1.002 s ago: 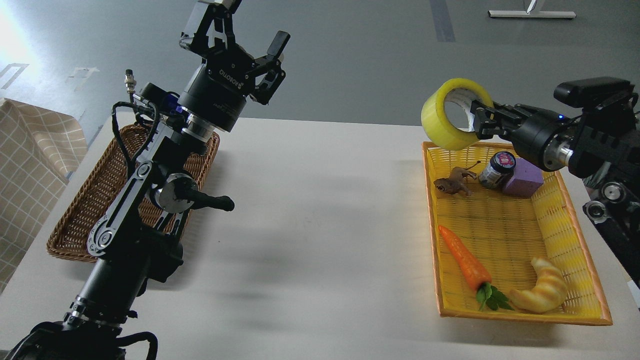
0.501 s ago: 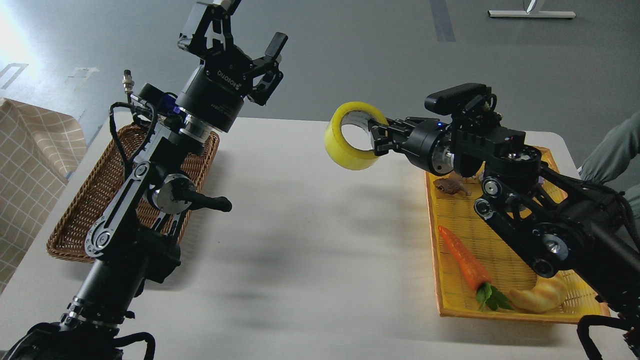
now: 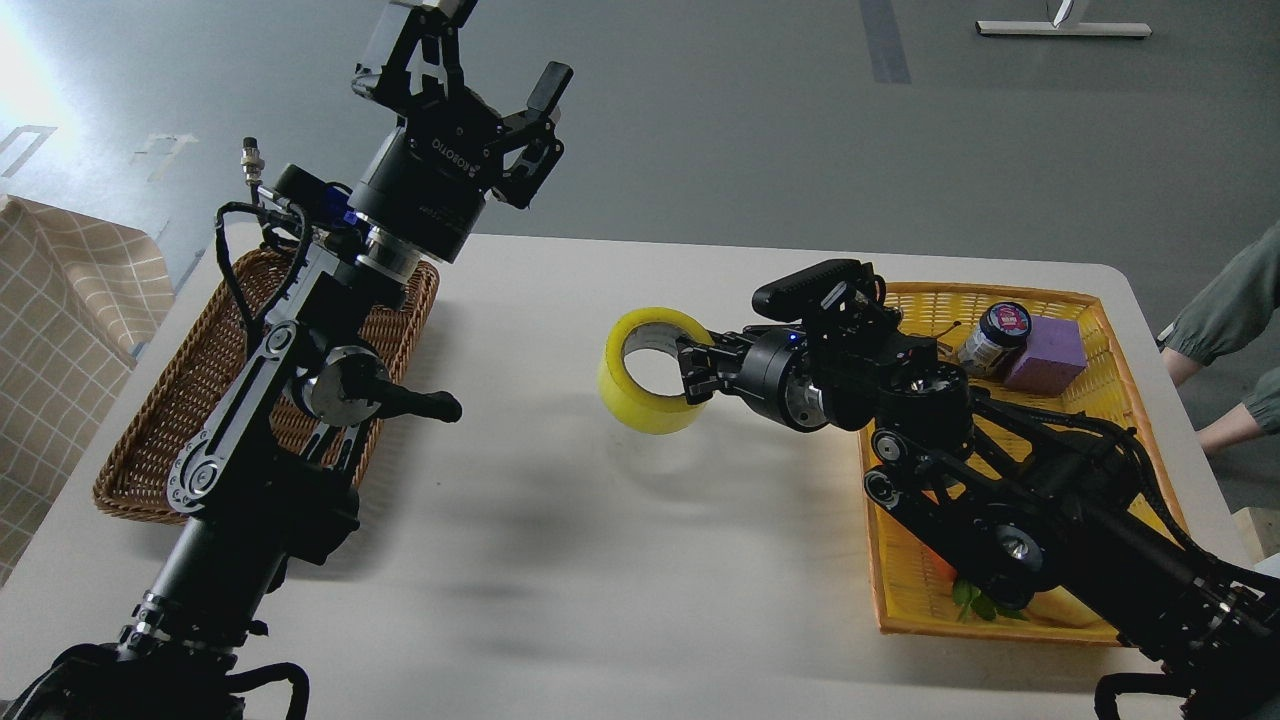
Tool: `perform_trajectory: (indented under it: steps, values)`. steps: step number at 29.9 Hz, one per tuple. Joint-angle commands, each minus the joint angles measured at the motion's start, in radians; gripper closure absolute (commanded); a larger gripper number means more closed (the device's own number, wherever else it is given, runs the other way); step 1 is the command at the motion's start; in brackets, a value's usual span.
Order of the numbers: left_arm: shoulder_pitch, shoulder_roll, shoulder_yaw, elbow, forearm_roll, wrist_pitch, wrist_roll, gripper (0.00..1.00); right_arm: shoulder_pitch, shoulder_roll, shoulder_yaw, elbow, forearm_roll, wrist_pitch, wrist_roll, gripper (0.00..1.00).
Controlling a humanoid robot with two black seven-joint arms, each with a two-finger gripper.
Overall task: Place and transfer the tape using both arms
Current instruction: 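Lower the tape roll onto the table center and release it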
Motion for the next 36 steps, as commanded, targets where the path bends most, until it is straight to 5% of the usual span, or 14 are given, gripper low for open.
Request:
perform_trajectory:
  steps: [1, 22, 27, 29, 36]
  values:
    - [0.001, -0.001, 0.0, 0.001, 0.0, 0.0, -0.002, 0.02, 0.001, 0.035, -0.002, -0.037, -0.002, 0.0, 0.0, 0.91]
    - [-0.003, 0.013, -0.011, 0.001, -0.002, 0.0, -0.007, 0.02, 0.014, 0.073, -0.058, -0.134, -0.002, 0.0, 0.0, 0.9]
    - [-0.002, 0.015, -0.012, 0.001, -0.002, 0.0, -0.007, 0.02, 0.006, 0.073, -0.059, -0.158, 0.0, 0.0, -0.001, 0.71]
    - [-0.002, 0.016, -0.014, 0.001, 0.0, 0.0, -0.007, 0.02, 0.001, 0.073, -0.061, -0.166, 0.0, 0.0, -0.002, 0.56]
    - [-0.002, 0.016, -0.014, 0.001, 0.0, 0.0, -0.008, 0.02, 0.001, 0.073, -0.056, -0.189, 0.015, -0.057, -0.001, 0.45]
